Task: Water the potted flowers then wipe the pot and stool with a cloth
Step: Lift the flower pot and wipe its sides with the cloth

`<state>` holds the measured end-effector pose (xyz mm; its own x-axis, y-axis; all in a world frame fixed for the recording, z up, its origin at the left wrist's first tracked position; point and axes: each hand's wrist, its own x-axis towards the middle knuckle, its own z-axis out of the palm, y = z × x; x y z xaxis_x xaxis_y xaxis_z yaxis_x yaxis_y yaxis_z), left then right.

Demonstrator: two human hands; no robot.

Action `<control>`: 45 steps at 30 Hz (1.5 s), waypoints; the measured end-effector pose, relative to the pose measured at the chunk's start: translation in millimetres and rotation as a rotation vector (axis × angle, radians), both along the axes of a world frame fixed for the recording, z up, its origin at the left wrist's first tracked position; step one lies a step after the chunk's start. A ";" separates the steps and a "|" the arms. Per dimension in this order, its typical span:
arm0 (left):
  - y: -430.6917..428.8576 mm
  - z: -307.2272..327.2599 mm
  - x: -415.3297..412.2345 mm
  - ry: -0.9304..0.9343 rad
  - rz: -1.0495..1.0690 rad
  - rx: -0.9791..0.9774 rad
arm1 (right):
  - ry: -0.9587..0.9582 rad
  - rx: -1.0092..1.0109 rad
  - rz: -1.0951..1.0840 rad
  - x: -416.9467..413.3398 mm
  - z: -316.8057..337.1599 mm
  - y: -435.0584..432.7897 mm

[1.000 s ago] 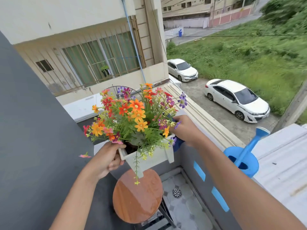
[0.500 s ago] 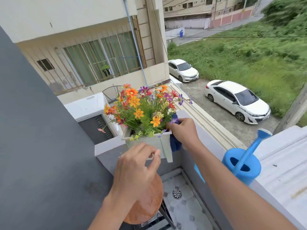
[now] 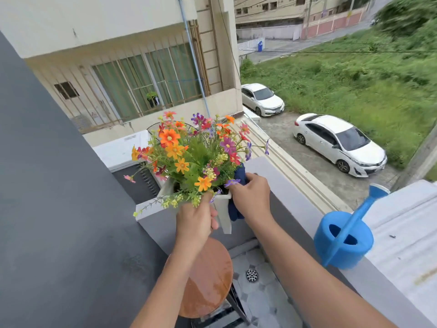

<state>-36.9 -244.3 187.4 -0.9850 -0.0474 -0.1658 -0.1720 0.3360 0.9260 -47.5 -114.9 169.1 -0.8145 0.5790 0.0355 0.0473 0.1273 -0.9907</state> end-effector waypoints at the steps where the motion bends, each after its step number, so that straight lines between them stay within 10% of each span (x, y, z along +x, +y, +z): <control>1: -1.1 2.9 -2.8 -0.018 0.009 -0.002 | 0.007 0.016 -0.012 1.3 1.4 -2.5; 14: -17.5 -2.2 -6.4 -0.488 -0.201 0.091 | 0.088 0.046 -0.065 18.8 -10.8 -27.5; 32: -31.8 2.3 -16.9 -0.499 -0.139 0.493 | 0.334 0.107 0.219 59.0 -7.9 -52.7; 40: -35.5 3.8 -15.3 -0.512 -0.200 0.530 | -0.006 -0.037 0.122 44.1 -57.9 -33.0; 45: -30.4 0.9 -17.3 -0.479 -0.190 0.462 | 0.214 -0.092 0.141 46.6 -17.4 -41.3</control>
